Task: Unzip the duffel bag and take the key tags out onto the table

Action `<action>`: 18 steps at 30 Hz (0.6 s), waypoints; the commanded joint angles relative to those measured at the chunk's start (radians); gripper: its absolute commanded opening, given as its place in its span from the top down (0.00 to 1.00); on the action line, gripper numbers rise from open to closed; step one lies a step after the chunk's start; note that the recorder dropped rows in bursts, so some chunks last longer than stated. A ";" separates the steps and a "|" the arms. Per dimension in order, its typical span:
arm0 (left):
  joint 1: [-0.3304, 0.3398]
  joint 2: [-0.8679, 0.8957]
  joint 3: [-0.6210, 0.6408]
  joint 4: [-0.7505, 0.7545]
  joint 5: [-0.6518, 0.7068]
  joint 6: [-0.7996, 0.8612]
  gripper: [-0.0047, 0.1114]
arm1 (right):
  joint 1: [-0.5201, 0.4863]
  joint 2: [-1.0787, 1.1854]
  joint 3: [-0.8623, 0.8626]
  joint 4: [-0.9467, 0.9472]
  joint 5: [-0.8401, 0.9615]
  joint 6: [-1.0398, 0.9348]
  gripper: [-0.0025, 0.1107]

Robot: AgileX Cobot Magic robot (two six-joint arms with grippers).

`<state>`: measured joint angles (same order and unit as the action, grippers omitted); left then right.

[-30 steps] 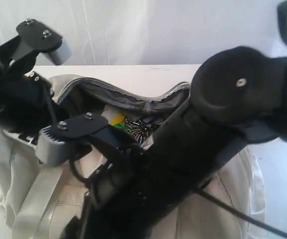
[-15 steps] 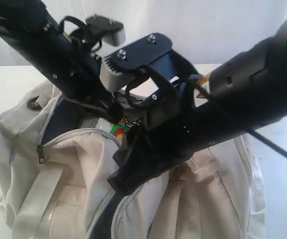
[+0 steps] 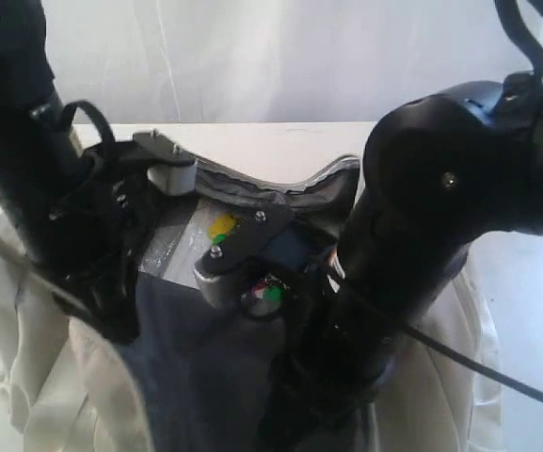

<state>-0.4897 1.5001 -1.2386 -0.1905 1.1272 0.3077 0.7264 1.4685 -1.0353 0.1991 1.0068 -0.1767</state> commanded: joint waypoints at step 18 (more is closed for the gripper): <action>0.001 -0.095 0.435 0.045 -0.175 -0.094 0.78 | -0.005 -0.010 0.001 -0.163 0.214 0.148 0.68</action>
<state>-0.4897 1.4144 -0.8291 -0.1376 0.9528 0.2230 0.7264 1.4671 -1.0353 0.0599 1.1919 -0.0480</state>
